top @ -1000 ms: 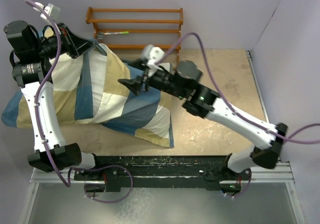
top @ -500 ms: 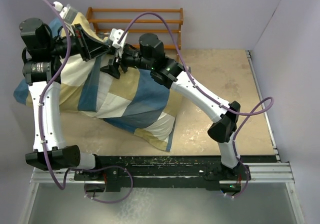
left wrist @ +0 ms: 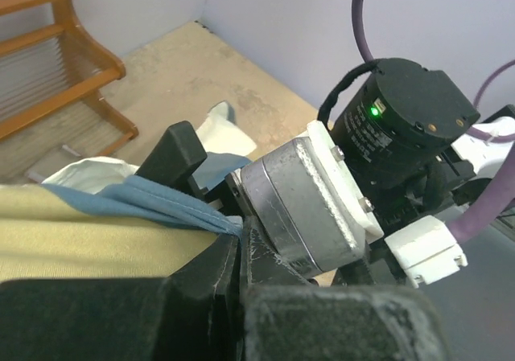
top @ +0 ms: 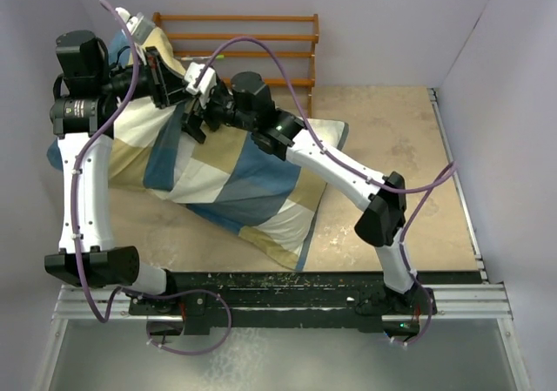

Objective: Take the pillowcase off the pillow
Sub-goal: Remove the pillow from the pillowcase.

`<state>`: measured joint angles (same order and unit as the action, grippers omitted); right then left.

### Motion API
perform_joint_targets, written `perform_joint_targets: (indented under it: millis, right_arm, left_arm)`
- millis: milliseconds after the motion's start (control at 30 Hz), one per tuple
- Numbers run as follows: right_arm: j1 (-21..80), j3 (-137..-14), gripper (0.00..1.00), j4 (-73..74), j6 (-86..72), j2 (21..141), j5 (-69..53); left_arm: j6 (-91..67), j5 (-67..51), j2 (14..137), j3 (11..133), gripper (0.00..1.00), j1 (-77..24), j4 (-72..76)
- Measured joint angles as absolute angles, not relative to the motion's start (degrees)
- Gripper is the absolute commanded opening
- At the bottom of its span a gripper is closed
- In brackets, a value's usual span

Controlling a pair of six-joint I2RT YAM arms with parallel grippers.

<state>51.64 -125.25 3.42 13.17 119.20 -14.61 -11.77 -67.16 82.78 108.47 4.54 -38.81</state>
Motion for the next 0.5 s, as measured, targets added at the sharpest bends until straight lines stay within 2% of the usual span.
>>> perform_joint_targets:
  millis: [133, 167, 233, 267, 300, 500]
  right_arm:
    - [51.4, -116.7, 0.59, -5.1, 10.7, 117.7, -12.0]
    - [51.2, -111.4, 0.47, -8.3, 9.4, 116.0, -11.7]
    - [50.9, -103.1, 0.14, -13.2, 7.8, 113.5, -11.5]
    - [50.6, -97.3, 0.04, -16.5, 5.9, 111.8, -11.5]
    - [50.5, -93.4, 0.00, -18.3, 5.1, 110.7, -11.5]
    - [50.7, -72.4, 0.00, -26.9, -0.7, 104.2, -12.3]
  left_arm:
    - [-9.7, -65.5, 82.8, 108.5, 0.00, 4.6, -41.5]
    - [-8.3, -64.8, 82.8, 108.5, 0.00, 4.6, -43.1]
    - [-4.8, -63.5, 82.8, 108.5, 0.00, 4.5, -47.0]
    - [-3.0, -62.8, 82.8, 108.4, 0.00, 4.4, -49.2]
    - [-1.5, -62.5, 82.8, 108.3, 0.00, 4.2, -50.8]
    - [10.9, -52.7, 81.0, 100.3, 0.00, 2.7, -60.7]
